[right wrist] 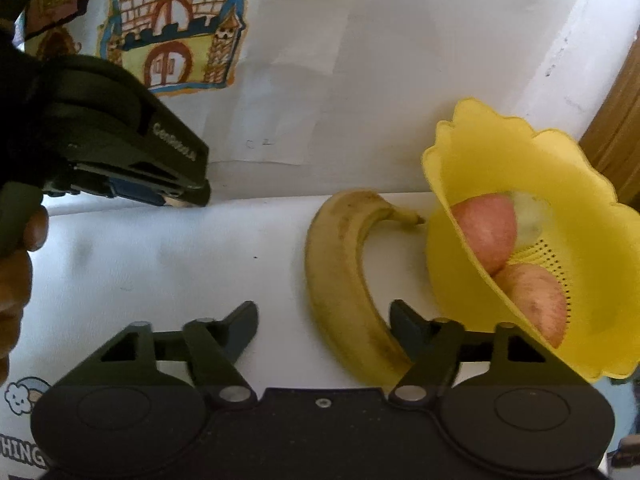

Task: Organize fruits
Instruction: 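Close the left gripper on the small brown kiwi while the right grasps the banana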

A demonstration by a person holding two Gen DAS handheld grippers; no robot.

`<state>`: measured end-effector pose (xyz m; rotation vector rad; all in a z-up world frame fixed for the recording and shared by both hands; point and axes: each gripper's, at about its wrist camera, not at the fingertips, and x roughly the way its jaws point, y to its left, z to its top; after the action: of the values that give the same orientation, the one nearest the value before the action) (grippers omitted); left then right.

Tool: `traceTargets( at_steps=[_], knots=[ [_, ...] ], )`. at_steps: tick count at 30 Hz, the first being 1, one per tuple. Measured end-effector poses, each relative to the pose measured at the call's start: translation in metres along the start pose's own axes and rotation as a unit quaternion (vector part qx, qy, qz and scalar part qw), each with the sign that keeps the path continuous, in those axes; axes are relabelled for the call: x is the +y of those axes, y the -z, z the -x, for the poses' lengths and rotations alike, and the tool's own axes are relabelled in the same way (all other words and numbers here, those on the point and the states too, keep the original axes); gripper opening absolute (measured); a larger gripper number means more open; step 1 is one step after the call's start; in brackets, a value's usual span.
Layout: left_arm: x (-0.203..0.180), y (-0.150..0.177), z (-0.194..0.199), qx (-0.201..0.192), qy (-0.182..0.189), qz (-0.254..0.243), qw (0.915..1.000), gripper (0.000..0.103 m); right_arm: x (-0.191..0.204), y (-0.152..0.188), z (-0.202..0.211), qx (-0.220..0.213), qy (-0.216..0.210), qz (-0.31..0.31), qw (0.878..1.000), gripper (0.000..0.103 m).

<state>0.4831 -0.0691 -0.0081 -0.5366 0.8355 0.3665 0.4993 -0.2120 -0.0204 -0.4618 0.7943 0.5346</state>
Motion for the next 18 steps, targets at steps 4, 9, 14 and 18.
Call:
traceTargets(
  at_steps=[4,9,14,18],
  knots=[
    [0.006,-0.001,0.004,0.000,0.003,-0.004,1.0000,0.030,0.000,-0.001,-0.004,0.001,0.002,0.005,1.000,0.064],
    [0.007,0.000,0.007,0.005,0.010,-0.020,0.9997,0.030,-0.007,-0.008,-0.009,0.012,-0.003,-0.034,0.999,0.057],
    [0.007,0.004,0.016,0.013,0.024,-0.053,0.9982,0.030,-0.003,-0.009,-0.002,0.025,-0.008,-0.027,0.999,0.041],
    [0.011,0.008,0.021,0.020,0.031,-0.076,0.9964,0.030,0.007,-0.006,0.010,0.031,-0.035,-0.023,0.999,0.034]
  ],
)
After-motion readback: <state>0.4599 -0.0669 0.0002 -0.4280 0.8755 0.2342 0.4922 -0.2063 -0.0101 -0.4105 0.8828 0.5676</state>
